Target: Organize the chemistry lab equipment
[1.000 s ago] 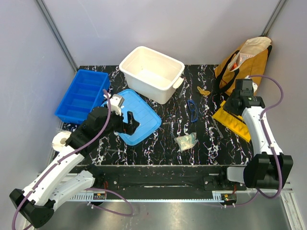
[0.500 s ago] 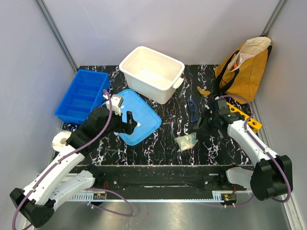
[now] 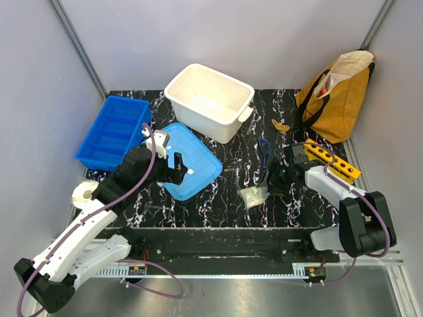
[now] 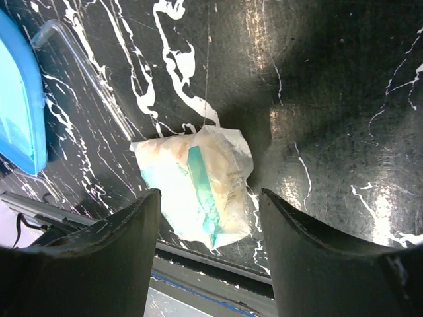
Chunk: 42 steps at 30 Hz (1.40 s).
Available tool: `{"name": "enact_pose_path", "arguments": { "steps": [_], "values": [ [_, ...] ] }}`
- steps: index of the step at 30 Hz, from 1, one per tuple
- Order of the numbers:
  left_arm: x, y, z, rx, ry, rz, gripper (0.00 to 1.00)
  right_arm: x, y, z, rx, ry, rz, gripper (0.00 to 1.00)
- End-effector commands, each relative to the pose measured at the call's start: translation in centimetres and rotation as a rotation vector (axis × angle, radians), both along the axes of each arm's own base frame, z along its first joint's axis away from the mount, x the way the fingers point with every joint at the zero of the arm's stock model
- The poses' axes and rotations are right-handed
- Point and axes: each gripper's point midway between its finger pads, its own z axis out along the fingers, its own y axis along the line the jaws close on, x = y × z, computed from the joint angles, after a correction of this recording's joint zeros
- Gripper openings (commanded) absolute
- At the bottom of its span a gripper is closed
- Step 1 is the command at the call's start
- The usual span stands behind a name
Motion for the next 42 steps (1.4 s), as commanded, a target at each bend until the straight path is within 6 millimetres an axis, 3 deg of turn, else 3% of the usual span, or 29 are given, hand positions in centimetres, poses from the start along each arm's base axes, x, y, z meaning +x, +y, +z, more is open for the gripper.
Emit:
{"name": "enact_pose_path", "arguments": {
  "steps": [1,10,13,19,26,29,33,37,42],
  "values": [
    [0.9,0.5,1.1,0.029,-0.053,0.027,0.96,0.5,0.1,-0.5,-0.020,-0.027,0.025,0.66],
    [0.6,0.8,1.3,0.027,-0.064,0.029,0.96,-0.2,-0.8,-2.4,-0.076,0.021,0.025,0.57],
    [0.6,0.8,1.4,0.023,-0.072,0.029,0.96,-0.2,-0.5,-2.1,-0.063,0.012,0.029,0.49],
    [0.3,0.7,1.8,0.005,-0.079,0.015,0.96,0.4,-1.1,0.9,-0.086,-0.054,0.005,0.20],
    [-0.1,0.7,2.2,-0.016,-0.095,0.012,0.96,1.6,-0.8,6.8,-0.042,-0.170,-0.040,0.17],
    [-0.1,0.8,2.4,-0.019,-0.103,0.012,0.96,3.4,0.0,10.5,0.017,-0.255,-0.064,0.17],
    [-0.1,0.7,2.5,-0.025,-0.105,0.013,0.96,7.4,1.1,15.7,0.068,-0.387,-0.093,0.17],
    [-0.2,0.8,2.6,-0.028,-0.108,0.013,0.96,12.8,2.7,21.4,0.131,-0.525,-0.117,0.17],
    [-0.1,1.1,2.7,-0.023,-0.118,0.029,0.96,19.5,5.2,25.4,0.179,-0.629,-0.137,0.17]
  ]
}}
